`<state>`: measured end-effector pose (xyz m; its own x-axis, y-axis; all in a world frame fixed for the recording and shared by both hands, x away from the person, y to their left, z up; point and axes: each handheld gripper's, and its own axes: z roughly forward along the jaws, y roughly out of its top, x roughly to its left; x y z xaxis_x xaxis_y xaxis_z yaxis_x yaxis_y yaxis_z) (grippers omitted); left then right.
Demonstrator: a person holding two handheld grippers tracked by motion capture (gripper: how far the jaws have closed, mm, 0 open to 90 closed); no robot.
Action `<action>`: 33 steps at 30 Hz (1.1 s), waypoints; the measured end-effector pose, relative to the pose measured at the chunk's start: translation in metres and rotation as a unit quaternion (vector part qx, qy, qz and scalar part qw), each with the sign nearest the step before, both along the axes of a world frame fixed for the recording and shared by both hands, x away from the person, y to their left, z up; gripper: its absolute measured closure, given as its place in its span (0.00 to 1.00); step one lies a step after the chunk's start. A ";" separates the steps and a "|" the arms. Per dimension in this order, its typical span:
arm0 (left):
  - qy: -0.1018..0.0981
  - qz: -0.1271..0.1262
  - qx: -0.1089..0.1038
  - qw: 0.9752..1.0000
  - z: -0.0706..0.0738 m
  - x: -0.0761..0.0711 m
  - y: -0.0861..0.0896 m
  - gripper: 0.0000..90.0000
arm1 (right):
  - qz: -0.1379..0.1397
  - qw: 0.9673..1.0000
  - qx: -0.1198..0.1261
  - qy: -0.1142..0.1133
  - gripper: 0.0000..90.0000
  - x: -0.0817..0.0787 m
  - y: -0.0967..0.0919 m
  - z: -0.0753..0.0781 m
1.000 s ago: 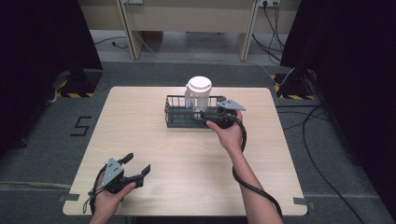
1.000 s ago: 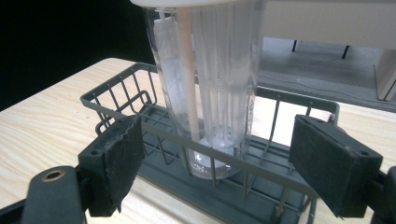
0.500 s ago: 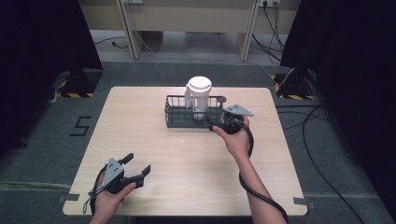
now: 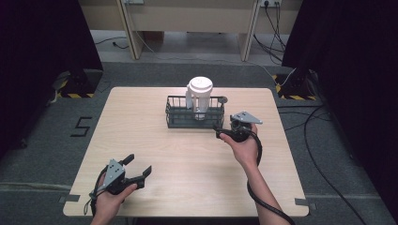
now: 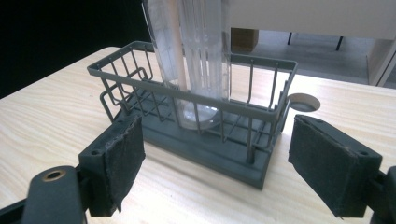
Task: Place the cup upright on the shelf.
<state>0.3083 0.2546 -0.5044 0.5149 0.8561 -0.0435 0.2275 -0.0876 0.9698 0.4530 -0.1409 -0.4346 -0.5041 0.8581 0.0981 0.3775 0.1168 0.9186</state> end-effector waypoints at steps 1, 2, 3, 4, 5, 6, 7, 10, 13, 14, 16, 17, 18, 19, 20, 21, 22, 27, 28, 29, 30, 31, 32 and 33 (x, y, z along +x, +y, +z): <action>-0.003 0.002 0.003 1.000 0.000 0.000 0.000 0.17 | 0.001 1.000 0.000 0.001 0.21 -0.002 -0.002 0.000; -0.002 0.002 0.002 1.000 0.000 0.000 0.000 0.17 | 0.001 1.000 -0.001 0.001 0.21 -0.004 -0.003 0.000; 0.000 0.000 0.001 1.000 0.000 0.000 0.000 0.17 | 0.001 1.000 -0.002 0.000 0.21 -0.006 -0.004 0.000; 0.001 0.000 0.001 1.000 0.000 0.000 0.000 0.17 | 0.002 1.000 -0.005 0.001 0.21 -0.009 -0.007 -0.001; 0.001 0.000 0.001 1.000 0.000 0.000 0.000 0.17 | 0.002 1.000 -0.007 0.001 0.21 -0.011 -0.008 -0.002; 0.000 -0.001 0.001 1.000 0.000 0.000 0.000 0.17 | 0.002 1.000 -0.007 0.001 0.21 -0.011 -0.008 -0.002; 0.000 -0.001 0.001 1.000 0.000 0.000 0.000 0.17 | 0.002 1.000 -0.007 0.001 0.21 -0.013 -0.009 -0.003; 0.001 -0.001 0.002 1.000 0.000 0.000 -0.001 0.17 | 0.001 1.000 -0.010 0.004 0.21 -0.018 -0.014 -0.005; 0.001 -0.001 0.002 1.000 0.000 0.000 -0.001 0.17 | -0.001 1.000 -0.014 0.006 0.21 -0.024 -0.021 -0.008; 0.001 -0.001 0.002 1.000 0.000 0.000 -0.001 0.17 | -0.001 1.000 -0.014 0.006 0.21 -0.024 -0.021 -0.008; 0.002 0.000 0.003 1.000 0.000 0.000 -0.001 0.17 | -0.003 1.000 -0.016 0.007 0.21 -0.028 -0.025 -0.009; 0.002 0.000 0.003 1.000 -0.001 0.000 -0.001 0.17 | -0.006 1.000 -0.015 0.010 0.21 -0.032 -0.029 -0.010; 0.002 0.000 0.003 1.000 -0.001 0.000 -0.001 0.17 | -0.005 1.000 -0.018 0.009 0.21 -0.033 -0.031 -0.010; 0.002 0.000 0.003 1.000 -0.001 0.000 -0.001 0.17 | -0.005 1.000 -0.018 0.009 0.21 -0.033 -0.031 -0.010; 0.002 0.001 0.003 1.000 -0.001 0.000 -0.001 0.17 | -0.006 1.000 -0.019 0.008 0.21 -0.034 -0.033 -0.011; 0.002 0.001 0.003 1.000 -0.001 0.000 -0.001 0.17 | -0.008 1.000 -0.020 0.012 0.21 -0.037 -0.036 -0.012; 0.002 0.001 0.003 1.000 -0.001 0.000 -0.001 0.17 | -0.008 1.000 -0.020 0.012 0.21 -0.037 -0.036 -0.012; 0.002 0.002 0.000 1.000 -0.001 0.000 -0.001 0.17 | -0.011 1.000 -0.024 0.013 0.21 -0.044 -0.045 -0.017; 0.003 0.002 0.000 1.000 -0.001 0.000 -0.001 0.17 | -0.011 1.000 -0.024 0.013 0.21 -0.044 -0.045 -0.017; 0.003 0.002 0.001 1.000 -0.001 0.000 -0.001 0.17 | -0.012 1.000 -0.023 0.015 0.21 -0.047 -0.047 -0.018; 0.002 0.002 0.000 1.000 -0.001 0.000 -0.001 0.17 | -0.012 1.000 -0.023 0.015 0.21 -0.047 -0.047 -0.018; 0.002 0.002 0.000 1.000 -0.001 0.000 -0.001 0.17 | -0.013 1.000 -0.025 0.015 0.21 -0.049 -0.050 -0.020; 0.002 0.002 0.001 1.000 -0.001 0.000 -0.002 0.17 | -0.013 1.000 -0.025 0.015 0.21 -0.049 -0.050 -0.020; 0.002 0.002 0.001 1.000 -0.001 0.000 -0.002 0.17 | -0.014 0.999 -0.026 0.015 0.21 -0.052 -0.052 -0.021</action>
<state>0.3081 0.2530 -0.5053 0.5111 0.8584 -0.0445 0.2326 -0.0883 0.9686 0.4011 -0.1927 -0.4557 -0.4774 0.8760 0.0687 0.4094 0.1526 0.8995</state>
